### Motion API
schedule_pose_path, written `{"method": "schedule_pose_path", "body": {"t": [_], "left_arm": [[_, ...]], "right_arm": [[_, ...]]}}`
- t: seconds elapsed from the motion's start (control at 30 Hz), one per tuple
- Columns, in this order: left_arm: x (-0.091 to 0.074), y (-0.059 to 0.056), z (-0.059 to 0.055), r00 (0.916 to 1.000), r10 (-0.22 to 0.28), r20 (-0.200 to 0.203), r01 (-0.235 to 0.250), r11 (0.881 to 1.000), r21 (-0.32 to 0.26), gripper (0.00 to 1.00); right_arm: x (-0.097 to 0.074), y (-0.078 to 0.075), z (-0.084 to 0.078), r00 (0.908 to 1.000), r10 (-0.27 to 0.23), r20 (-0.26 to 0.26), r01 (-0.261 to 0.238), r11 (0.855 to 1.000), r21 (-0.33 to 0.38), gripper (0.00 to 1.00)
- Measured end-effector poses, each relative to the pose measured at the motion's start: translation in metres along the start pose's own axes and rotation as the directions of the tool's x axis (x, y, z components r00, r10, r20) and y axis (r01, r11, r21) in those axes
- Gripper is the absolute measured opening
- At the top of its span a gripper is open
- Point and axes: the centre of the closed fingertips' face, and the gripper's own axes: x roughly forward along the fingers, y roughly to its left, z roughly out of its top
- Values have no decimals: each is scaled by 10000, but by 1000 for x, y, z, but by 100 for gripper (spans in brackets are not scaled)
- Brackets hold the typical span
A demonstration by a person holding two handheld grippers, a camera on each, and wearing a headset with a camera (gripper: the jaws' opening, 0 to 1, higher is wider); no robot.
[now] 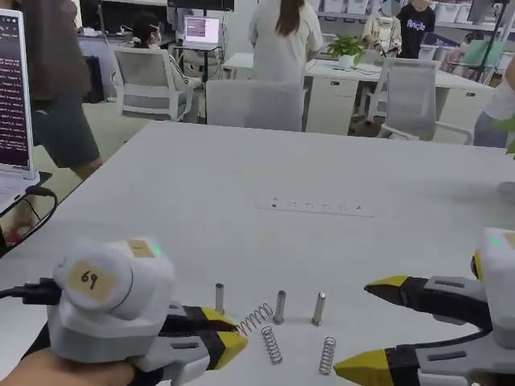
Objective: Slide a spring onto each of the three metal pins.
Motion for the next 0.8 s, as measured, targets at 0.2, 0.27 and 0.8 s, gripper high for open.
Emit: {"method": "schedule_pose_path", "body": {"t": [0.2, 0.27, 0.8], "left_arm": [[-1, -11, 1, 9987, -506, -8, 506, 9977, 455, 2], [-1, -15, 1, 9983, -576, -67, 579, 9967, 578, 2], [0, -41, 8, 9890, -1481, 60, 1461, 9811, 1272, 2]], "right_arm": [[5, 8, 6, 9994, 324, 83, -323, 9994, -118, 65], [7, 11, 8, 9990, 440, 96, -439, 9989, -160, 64], [14, 32, 13, 9917, 1259, 249, -1246, 9910, -482, 37]]}}
